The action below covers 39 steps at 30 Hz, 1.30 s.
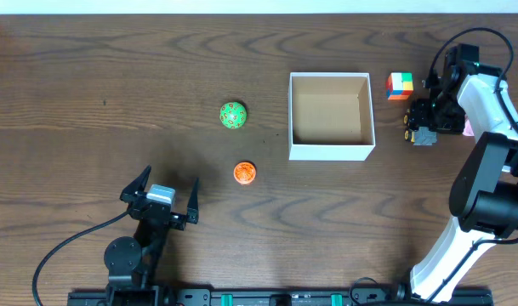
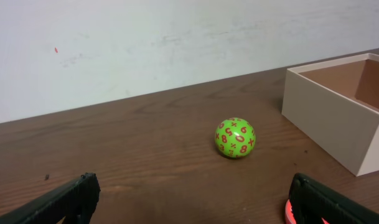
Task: Pack container
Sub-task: 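Lower the right gripper and close it on the toy truck, then lift the truck and carry it left over the white box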
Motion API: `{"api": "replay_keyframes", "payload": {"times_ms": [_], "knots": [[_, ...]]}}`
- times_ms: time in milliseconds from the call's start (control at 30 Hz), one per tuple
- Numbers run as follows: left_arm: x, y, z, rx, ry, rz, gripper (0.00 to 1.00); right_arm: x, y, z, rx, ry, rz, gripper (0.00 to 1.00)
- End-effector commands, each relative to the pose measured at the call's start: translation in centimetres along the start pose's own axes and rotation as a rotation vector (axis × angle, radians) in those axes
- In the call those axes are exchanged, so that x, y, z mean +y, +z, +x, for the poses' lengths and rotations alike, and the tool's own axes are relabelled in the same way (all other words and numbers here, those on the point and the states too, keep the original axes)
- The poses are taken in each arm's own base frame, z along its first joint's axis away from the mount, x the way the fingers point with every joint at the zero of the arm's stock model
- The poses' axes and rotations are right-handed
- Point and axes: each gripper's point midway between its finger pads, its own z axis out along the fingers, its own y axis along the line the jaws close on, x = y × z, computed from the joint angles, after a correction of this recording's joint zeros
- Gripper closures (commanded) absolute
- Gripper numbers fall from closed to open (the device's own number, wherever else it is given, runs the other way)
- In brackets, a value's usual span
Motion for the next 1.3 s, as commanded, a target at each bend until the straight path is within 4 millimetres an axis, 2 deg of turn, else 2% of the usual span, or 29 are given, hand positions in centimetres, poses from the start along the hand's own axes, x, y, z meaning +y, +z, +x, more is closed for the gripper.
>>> {"api": "replay_keyframes", "payload": {"times_ms": [0,167,267,333,500,700,833,1033,1167,1267], "knots": [[-0.3,0.1,1.5,0.044,0.005,0.012,0.02,-0.7,-0.1,-0.7,-0.012,-0.055,0.034,0.28],[-0.3,0.1,1.6,0.044,0.005,0.012,0.02,-0.4,-0.1,-0.7,-0.014,-0.065,0.015,0.27],[-0.3,0.1,1.5,0.044,0.005,0.012,0.02,0.0,-0.1,-0.7,-0.016,-0.065,-0.004,0.33],[-0.3,0.1,1.5,0.044,0.005,0.012,0.02,0.2,-0.1,-0.7,-0.018,-0.064,-0.017,0.41],[-0.3,0.1,1.5,0.044,0.005,0.012,0.02,0.2,-0.1,-0.7,-0.018,-0.053,-0.017,0.48],[-0.3,0.1,1.6,0.044,0.005,0.012,0.02,0.2,-0.2,-1.1,-0.031,-0.037,-0.017,0.48],[-0.3,0.1,1.5,0.044,0.005,0.012,0.02,0.1,-1.0,-1.5,-0.036,-0.027,-0.016,0.51],[-0.3,0.1,1.6,0.044,0.005,0.012,0.02,0.5,-4.1,-2.7,-0.056,-0.028,-0.053,0.5],[-0.3,0.1,1.5,0.044,0.005,0.012,0.02,1.5,-7.8,-4.5,-0.118,-0.037,-0.11,0.51],[-0.3,0.1,1.6,0.044,0.005,0.012,0.02,3.3,-11.3,-5.9,-0.178,-0.065,-0.161,0.52]]}}
